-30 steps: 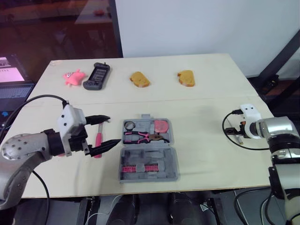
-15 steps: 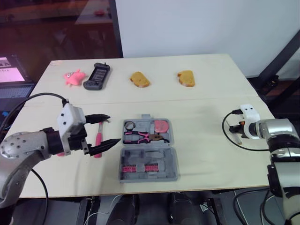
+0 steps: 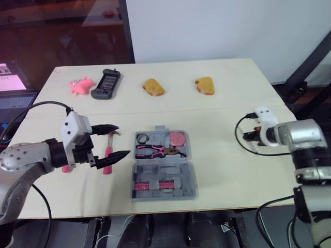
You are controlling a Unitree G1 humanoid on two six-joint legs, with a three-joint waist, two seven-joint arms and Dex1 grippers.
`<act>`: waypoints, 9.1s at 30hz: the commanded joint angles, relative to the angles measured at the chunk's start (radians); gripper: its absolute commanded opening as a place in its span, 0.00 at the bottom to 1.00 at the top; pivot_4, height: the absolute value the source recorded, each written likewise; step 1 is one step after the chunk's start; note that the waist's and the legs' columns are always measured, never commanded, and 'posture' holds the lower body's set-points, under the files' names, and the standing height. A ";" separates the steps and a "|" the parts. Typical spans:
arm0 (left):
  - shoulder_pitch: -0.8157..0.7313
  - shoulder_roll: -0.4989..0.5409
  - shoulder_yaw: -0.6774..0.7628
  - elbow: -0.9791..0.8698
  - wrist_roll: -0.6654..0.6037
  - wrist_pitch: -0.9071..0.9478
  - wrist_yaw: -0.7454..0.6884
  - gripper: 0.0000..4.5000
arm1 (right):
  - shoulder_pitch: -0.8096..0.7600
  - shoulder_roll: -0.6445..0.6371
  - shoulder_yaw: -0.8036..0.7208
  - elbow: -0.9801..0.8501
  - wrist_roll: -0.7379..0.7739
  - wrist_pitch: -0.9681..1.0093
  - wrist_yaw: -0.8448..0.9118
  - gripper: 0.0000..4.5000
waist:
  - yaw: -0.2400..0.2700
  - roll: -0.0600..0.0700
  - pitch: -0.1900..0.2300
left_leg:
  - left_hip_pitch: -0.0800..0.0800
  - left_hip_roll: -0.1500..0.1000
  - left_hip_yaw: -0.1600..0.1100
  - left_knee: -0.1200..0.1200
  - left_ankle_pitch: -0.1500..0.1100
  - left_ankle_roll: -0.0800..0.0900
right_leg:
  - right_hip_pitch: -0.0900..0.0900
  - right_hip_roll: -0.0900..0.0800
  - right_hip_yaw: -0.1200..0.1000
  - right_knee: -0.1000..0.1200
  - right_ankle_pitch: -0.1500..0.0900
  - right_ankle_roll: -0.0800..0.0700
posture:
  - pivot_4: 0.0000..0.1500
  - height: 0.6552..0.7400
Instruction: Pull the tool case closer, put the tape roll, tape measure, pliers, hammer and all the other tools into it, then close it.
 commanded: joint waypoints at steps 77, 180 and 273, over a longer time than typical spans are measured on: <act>0.396 -0.024 0.301 -0.132 -0.163 0.010 -0.067 1.00 | -0.324 -0.101 0.757 0.232 -0.846 -2.470 0.363 0.99 | -0.004 -0.002 0.004 | 0.001 0.000 0.002 -0.001 0.000 -0.002 | -0.001 0.001 0.002 0.000 -0.003 -0.003 | 1.00 1.00; 0.202 0.013 0.095 0.068 -0.041 -0.084 -0.153 1.00 | 0.367 -0.113 0.162 -0.444 -0.078 -0.558 0.205 0.99 | 0.001 -0.008 0.006 | -0.001 0.001 0.002 0.000 0.000 -0.002 | -0.003 -0.001 0.000 0.000 -0.002 -0.005 | 1.00 1.00; 0.801 -0.227 0.380 -0.061 0.066 -0.295 -0.146 1.00 | -0.551 0.533 1.040 -0.057 -0.037 -0.058 0.388 0.00 | -0.011 -0.005 0.008 | -0.003 0.001 0.001 -0.006 0.000 -0.003 | -0.016 0.000 0.001 0.001 -0.001 -0.006 | 1.00 1.00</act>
